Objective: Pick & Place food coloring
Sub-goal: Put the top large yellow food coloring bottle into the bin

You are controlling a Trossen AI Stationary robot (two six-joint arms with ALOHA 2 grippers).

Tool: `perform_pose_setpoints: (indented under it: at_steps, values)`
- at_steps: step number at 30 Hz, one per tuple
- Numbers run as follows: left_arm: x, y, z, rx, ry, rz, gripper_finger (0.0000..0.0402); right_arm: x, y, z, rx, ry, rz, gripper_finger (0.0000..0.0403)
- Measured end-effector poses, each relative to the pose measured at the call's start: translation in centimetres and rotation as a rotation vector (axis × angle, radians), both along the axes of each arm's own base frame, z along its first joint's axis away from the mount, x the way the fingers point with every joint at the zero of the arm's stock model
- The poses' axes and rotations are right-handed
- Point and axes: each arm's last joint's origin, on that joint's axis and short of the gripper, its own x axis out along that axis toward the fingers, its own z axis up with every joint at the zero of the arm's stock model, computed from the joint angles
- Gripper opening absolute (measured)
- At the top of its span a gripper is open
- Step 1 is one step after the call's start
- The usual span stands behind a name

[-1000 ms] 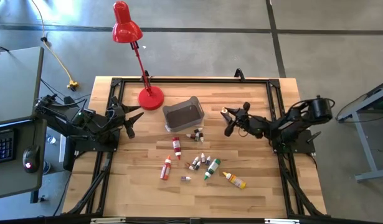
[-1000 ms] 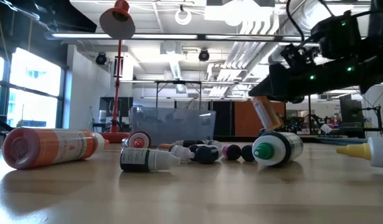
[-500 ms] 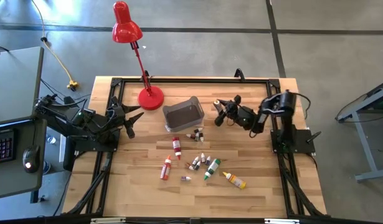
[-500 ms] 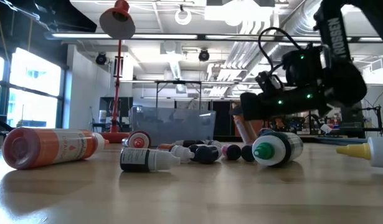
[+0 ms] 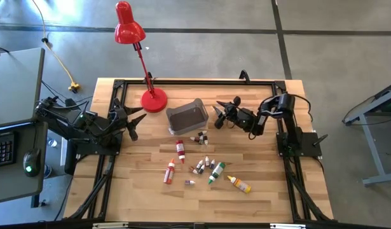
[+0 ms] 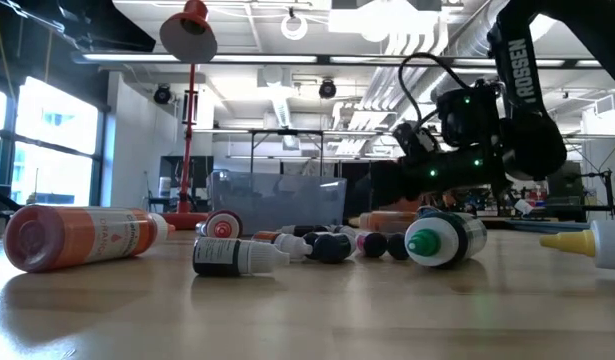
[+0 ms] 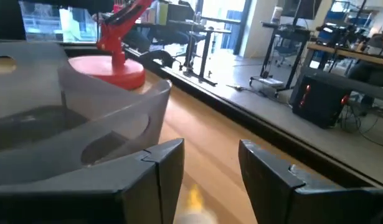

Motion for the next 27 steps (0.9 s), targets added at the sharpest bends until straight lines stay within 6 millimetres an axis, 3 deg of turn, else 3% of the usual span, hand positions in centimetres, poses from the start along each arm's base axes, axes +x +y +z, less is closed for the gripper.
perform_pose_setpoints:
  at_steps: [5,10,16,20,27]
  values:
    - [0.0,0.0,0.0,-0.003,-0.004,0.003,0.0135,-0.1,0.0,0.3,-0.01,-0.002,-0.002,0.0107]
    - [0.0,0.0,0.0,-0.004,-0.005,0.003,0.0135,0.3,0.7,1.9,-0.104,-0.003,0.186,0.0088]
    - [0.0,0.0,0.0,-0.009,-0.009,0.003,0.0135,0.2,0.8,5.3,-0.101,-0.024,0.206,0.0115]
    - [0.0,0.0,0.0,-0.01,-0.01,0.003,0.0135,-0.5,1.1,7.3,-0.048,0.086,0.222,0.014]
    - [0.0,0.0,0.0,-0.011,-0.011,0.003,0.0135,-2.0,1.7,11.1,0.191,0.346,0.242,0.0169]
